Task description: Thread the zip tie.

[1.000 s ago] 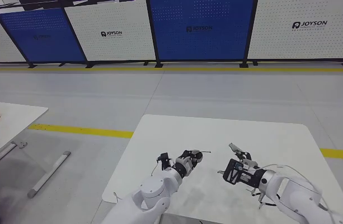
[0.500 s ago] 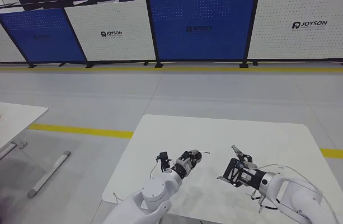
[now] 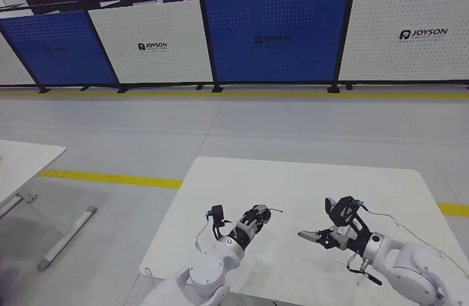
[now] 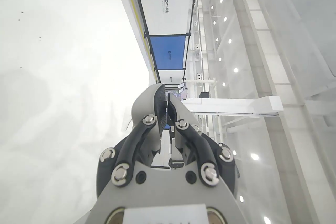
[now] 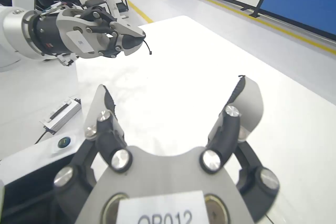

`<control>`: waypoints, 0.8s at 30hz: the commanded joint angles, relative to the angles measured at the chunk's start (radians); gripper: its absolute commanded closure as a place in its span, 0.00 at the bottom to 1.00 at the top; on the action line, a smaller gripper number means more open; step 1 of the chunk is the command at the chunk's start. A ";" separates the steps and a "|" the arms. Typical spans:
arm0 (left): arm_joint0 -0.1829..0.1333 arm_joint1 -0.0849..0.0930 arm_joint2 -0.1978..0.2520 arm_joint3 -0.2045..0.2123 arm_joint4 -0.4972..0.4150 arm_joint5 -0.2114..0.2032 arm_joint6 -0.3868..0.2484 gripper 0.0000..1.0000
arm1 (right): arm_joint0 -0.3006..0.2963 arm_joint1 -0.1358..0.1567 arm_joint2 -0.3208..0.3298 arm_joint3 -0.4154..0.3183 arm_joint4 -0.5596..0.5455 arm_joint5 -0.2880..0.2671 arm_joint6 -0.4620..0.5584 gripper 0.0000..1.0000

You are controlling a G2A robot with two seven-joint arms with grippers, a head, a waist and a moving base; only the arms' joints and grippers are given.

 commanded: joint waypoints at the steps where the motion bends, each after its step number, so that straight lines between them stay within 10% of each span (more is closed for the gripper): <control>1: 0.000 0.000 0.000 0.000 0.000 0.000 0.000 1.00 | 0.000 0.000 0.000 0.000 -0.022 0.000 0.000 0.00; 8: 0.004 0.001 0.012 -0.002 0.047 0.059 -0.046 1.00 | -0.009 -0.005 0.000 0.004 0.096 0.000 -0.018 0.00; 12: 0.025 0.003 0.012 0.001 0.097 0.025 -0.079 1.00 | 0.030 -0.009 -0.020 0.028 0.250 0.000 0.061 0.00; 21: 0.027 0.003 0.010 0.001 0.095 0.016 -0.077 1.00 | 0.030 -0.009 -0.020 0.028 0.250 0.000 0.061 0.00; 24: 0.026 -0.001 0.006 0.000 0.053 0.075 -0.068 1.00 | 0.033 -0.012 -0.019 0.014 0.194 0.000 0.078 0.00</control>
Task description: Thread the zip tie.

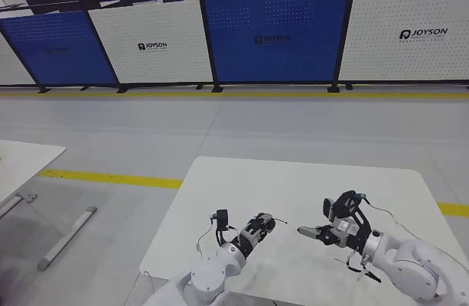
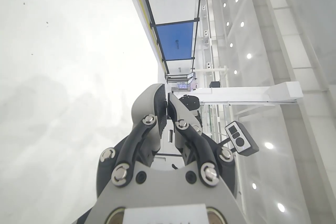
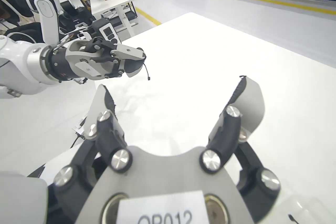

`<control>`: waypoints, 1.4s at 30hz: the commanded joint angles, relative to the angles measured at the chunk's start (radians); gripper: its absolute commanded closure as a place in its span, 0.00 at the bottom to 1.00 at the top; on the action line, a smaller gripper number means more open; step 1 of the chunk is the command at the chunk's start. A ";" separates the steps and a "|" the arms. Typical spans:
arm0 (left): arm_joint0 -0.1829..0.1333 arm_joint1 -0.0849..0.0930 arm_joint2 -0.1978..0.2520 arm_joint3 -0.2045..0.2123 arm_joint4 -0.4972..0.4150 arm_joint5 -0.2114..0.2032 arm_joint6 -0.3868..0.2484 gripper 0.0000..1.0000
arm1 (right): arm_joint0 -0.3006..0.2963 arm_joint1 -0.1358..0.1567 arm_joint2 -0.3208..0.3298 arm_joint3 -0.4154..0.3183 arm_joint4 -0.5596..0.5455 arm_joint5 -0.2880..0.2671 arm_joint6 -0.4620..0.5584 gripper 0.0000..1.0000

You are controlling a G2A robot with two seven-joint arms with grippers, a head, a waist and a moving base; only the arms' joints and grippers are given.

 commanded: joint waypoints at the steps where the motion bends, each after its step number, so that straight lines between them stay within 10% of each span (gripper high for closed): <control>1: -0.003 -0.003 -0.007 -0.011 -0.040 0.068 0.012 1.00 | 0.006 -0.002 0.002 -0.013 -0.069 0.000 0.018 0.00; 4: -0.007 -0.007 -0.024 -0.055 -0.135 0.174 0.017 1.00 | 0.020 -0.004 -0.008 -0.047 -0.147 0.000 0.045 0.00; 8: -0.020 -0.003 -0.032 -0.037 -0.265 0.174 0.006 1.00 | 0.074 -0.012 -0.042 -0.042 -0.163 0.000 0.103 0.00; 42: -0.034 0.010 -0.020 -0.014 -0.453 0.174 -0.039 1.00 | 0.095 -0.024 -0.103 -0.046 0.005 0.000 0.105 0.00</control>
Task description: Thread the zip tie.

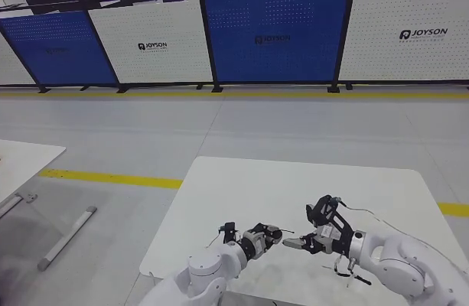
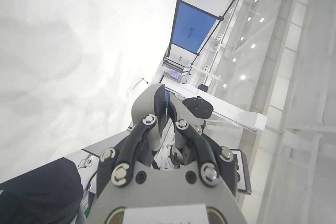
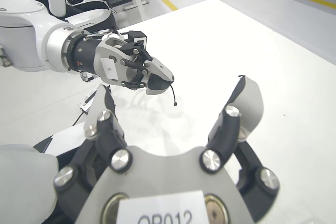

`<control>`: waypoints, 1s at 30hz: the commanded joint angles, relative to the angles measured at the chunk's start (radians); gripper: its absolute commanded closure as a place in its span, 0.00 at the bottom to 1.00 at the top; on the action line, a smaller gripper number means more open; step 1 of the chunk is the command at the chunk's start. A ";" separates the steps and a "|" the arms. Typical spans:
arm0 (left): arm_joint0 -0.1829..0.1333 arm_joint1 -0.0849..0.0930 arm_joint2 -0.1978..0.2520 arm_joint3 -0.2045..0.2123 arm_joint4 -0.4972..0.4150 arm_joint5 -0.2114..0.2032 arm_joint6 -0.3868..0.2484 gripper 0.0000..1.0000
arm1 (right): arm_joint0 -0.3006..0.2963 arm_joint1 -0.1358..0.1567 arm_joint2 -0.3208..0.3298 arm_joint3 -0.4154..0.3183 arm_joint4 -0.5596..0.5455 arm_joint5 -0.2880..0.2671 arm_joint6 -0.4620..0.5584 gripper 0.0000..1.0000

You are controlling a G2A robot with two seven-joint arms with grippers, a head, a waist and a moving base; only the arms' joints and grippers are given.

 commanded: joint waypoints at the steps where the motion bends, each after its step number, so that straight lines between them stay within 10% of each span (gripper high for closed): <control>1: 0.000 0.000 0.000 -0.001 0.001 0.000 0.001 1.00 | 0.000 0.000 0.000 0.000 -0.001 0.000 0.000 0.00; 13: 0.012 -0.001 -0.020 -0.007 -0.036 -0.003 -0.037 1.00 | -0.043 -0.001 0.048 -0.005 -0.015 0.000 0.036 0.00; 16: 0.019 -0.001 -0.022 -0.012 -0.033 0.000 -0.040 1.00 | -0.050 -0.004 0.058 -0.006 -0.006 0.000 0.052 0.54; 30: 0.028 0.008 -0.019 -0.026 -0.033 0.000 -0.075 1.00 | -0.037 -0.029 0.049 0.002 0.013 0.000 0.122 0.65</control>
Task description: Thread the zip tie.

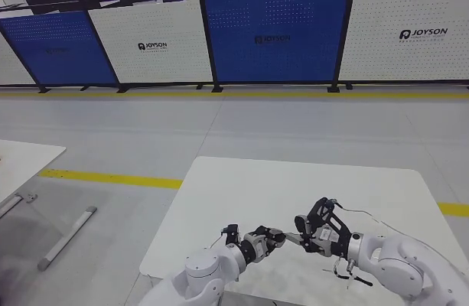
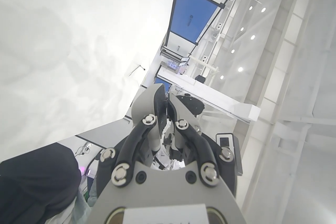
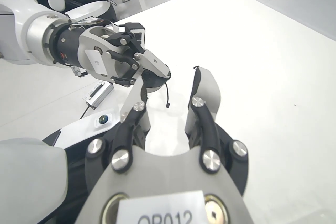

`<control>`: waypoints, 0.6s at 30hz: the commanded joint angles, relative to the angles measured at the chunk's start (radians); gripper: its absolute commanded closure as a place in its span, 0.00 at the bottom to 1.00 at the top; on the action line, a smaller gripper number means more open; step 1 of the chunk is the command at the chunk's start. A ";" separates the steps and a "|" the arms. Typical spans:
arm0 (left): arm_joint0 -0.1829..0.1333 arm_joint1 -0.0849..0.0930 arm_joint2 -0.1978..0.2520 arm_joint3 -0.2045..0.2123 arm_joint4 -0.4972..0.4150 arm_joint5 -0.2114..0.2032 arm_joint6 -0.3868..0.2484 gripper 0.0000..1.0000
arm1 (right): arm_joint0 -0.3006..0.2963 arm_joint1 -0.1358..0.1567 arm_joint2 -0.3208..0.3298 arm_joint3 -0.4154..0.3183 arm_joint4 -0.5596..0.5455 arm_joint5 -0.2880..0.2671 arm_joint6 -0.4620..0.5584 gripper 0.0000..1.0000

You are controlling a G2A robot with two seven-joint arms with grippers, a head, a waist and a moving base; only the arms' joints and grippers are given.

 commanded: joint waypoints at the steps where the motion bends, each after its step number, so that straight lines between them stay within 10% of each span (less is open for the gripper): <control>1: 0.000 0.001 -0.001 -0.001 -0.003 0.000 -0.002 1.00 | 0.005 -0.004 -0.003 0.004 0.001 0.000 0.006 0.65; 18: -0.011 -0.005 -0.008 0.005 -0.006 0.000 0.020 1.00 | 0.012 -0.017 -0.012 0.018 0.005 0.000 0.020 0.94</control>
